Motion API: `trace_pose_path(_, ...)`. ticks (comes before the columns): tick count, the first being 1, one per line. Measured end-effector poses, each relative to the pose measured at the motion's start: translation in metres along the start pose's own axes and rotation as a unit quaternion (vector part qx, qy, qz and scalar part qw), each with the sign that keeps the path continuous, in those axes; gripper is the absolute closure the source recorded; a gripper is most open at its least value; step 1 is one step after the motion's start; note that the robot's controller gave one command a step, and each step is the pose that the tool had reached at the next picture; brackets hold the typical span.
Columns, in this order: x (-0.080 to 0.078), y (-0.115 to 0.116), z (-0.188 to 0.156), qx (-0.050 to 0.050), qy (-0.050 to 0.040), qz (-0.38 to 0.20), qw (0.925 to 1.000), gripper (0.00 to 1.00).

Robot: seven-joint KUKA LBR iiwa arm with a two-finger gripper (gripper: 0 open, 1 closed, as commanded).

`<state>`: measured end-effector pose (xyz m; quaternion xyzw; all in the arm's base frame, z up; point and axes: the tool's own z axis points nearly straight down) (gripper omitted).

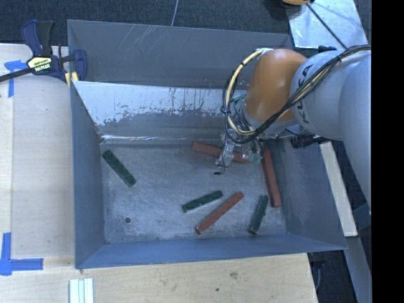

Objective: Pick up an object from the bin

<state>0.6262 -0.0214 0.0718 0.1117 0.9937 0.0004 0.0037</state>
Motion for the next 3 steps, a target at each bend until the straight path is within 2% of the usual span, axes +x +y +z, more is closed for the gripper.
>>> trace_pose_path(3, 0.001, 0.000, -0.010, 0.000, 0.0028, 0.000, 1.0000, 1.00)
